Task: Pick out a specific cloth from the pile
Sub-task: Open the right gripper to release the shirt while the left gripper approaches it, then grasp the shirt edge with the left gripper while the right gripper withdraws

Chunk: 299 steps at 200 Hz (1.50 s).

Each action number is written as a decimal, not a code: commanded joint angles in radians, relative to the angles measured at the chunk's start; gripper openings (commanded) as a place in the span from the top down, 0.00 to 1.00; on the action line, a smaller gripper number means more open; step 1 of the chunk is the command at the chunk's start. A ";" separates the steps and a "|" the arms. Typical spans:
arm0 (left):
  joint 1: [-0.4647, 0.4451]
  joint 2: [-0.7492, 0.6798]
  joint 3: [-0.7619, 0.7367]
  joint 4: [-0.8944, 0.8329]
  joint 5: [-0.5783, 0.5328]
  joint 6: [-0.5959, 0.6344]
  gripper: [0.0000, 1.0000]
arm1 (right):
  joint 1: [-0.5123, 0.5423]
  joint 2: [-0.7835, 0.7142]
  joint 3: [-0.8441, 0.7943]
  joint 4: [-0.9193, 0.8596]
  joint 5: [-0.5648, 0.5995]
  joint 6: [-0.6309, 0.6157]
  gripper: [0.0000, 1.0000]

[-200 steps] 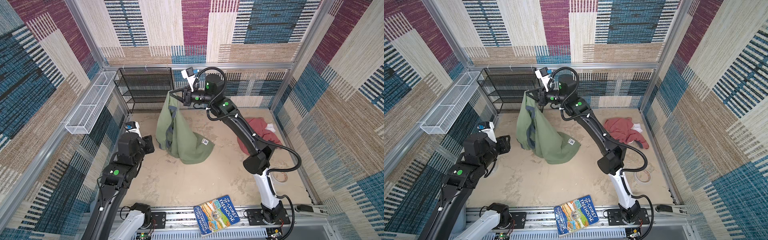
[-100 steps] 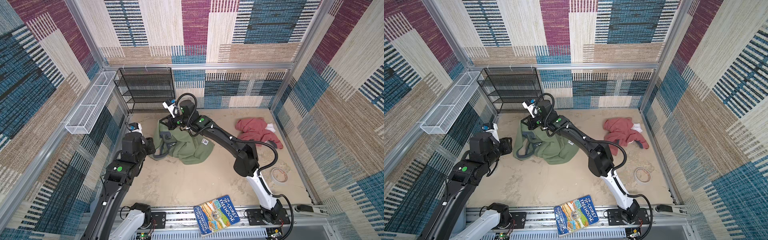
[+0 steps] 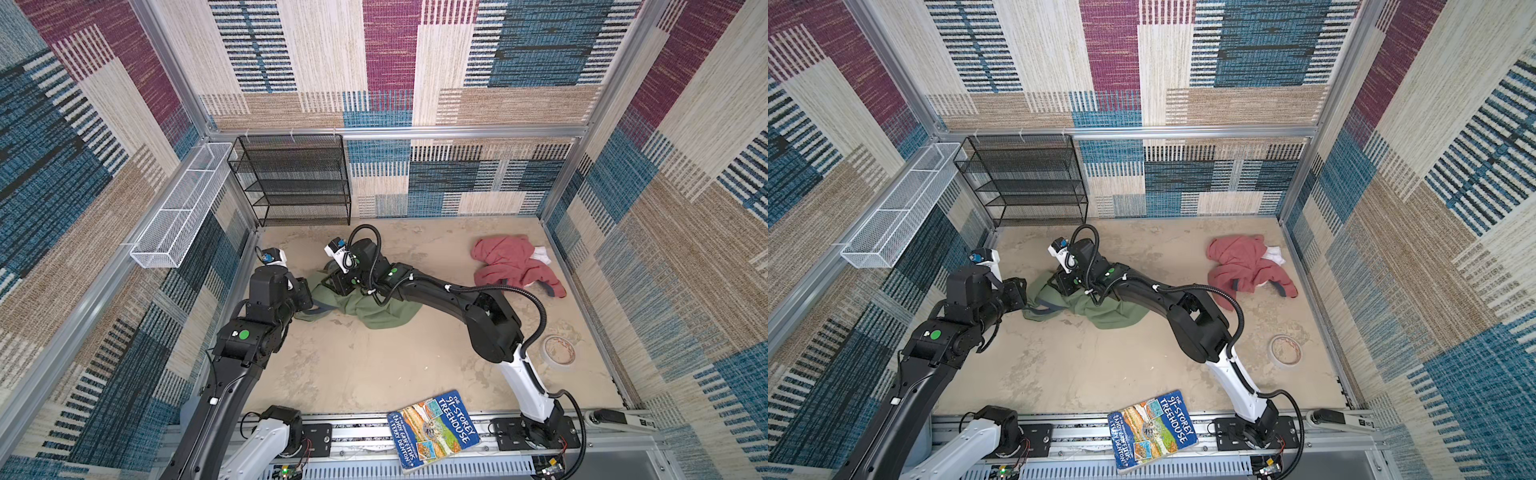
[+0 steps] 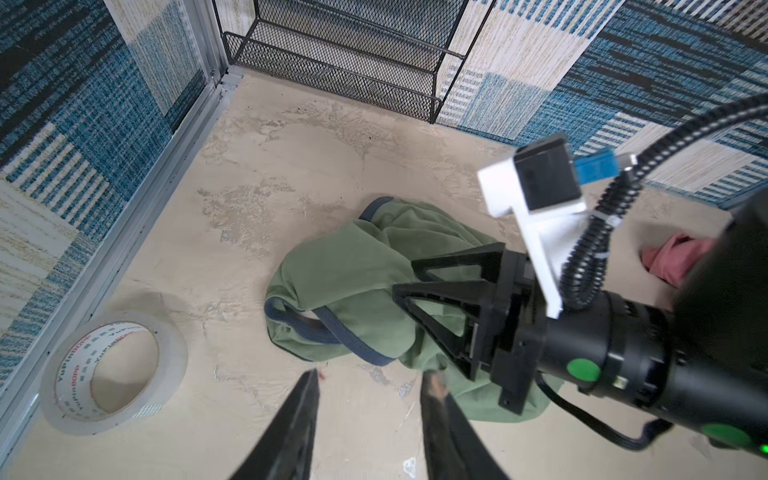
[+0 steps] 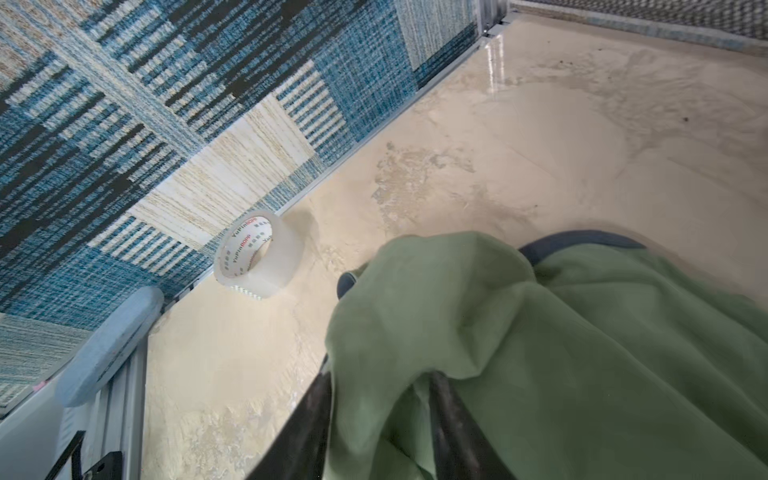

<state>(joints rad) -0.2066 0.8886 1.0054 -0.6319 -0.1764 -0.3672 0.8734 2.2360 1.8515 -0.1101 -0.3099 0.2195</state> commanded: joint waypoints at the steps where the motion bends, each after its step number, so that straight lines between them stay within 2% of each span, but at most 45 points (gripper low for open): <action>1: -0.001 0.019 -0.005 0.042 0.025 -0.012 0.56 | 0.000 -0.071 -0.080 0.153 0.058 0.023 0.53; 26: -0.001 0.063 0.001 0.081 0.055 -0.013 0.57 | 0.000 -0.150 -0.182 0.203 0.086 0.041 0.48; 83: -0.015 0.199 0.036 0.159 0.144 0.015 0.57 | -0.046 -0.358 -0.476 0.323 0.146 0.102 0.46; 105: -0.077 0.290 0.106 0.154 0.122 0.040 0.58 | -0.099 -0.444 -0.587 0.352 0.126 0.132 0.47; 127: -0.143 0.375 0.135 0.197 0.107 0.041 0.58 | -0.144 -0.529 -0.678 0.338 0.172 0.126 0.47; 175: -0.263 0.595 0.204 0.279 0.135 0.023 0.59 | -0.269 -0.722 -0.886 0.297 0.220 0.168 0.48; 212: -0.364 0.810 0.298 0.346 0.192 -0.008 0.62 | -0.363 -0.883 -1.003 0.238 0.320 0.195 0.45; 238: -0.424 0.941 0.385 0.347 0.211 0.004 0.65 | -0.433 -0.975 -1.055 0.186 0.308 0.226 0.44; 280: -0.462 1.086 0.479 0.360 0.252 -0.022 0.66 | -0.517 -1.106 -1.150 0.157 0.276 0.266 0.42; 299: -0.483 1.141 0.520 0.359 0.251 -0.018 0.60 | -0.542 -1.143 -1.171 0.145 0.256 0.269 0.41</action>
<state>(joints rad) -0.6685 1.9831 1.4830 -0.2932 0.0467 -0.3710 0.3538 1.1294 0.6994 0.0490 -0.0250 0.4633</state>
